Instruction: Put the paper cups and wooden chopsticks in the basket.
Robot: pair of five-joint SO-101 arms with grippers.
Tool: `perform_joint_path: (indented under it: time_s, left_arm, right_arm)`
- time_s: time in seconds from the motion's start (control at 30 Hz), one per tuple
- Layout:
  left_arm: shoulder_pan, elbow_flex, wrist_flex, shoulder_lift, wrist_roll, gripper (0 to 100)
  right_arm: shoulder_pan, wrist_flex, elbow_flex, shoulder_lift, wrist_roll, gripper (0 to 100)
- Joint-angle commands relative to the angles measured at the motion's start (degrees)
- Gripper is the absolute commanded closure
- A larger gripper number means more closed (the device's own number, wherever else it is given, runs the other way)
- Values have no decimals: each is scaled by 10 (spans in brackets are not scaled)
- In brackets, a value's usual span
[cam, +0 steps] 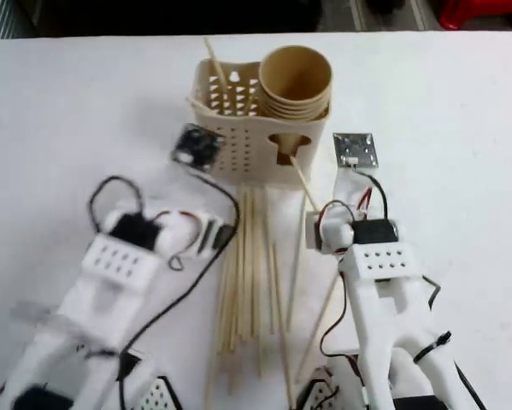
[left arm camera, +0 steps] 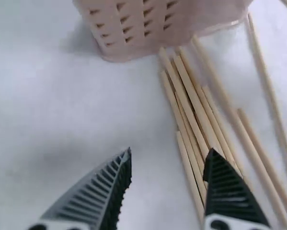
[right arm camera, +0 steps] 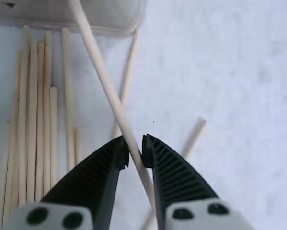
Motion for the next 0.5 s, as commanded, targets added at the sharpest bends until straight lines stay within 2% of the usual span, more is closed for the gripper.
perform_joint_path:
  time_s: [0.0,0.17,0.33,0.47]
  left_arm:
    - [33,-47,0,87,-4,755]
    - [57,-85,0,184,2,755]
    - [58,-130,-2,263,55,755]
    - [58,-167,0,327,62,756]
  right_arm:
    - [13,-10,-6,-15,0,981]
    - [13,-10,-6,-15,0,981]
    - [13,-10,-6,-15,0,981]
    - [13,-10,-6,-15,0,981]
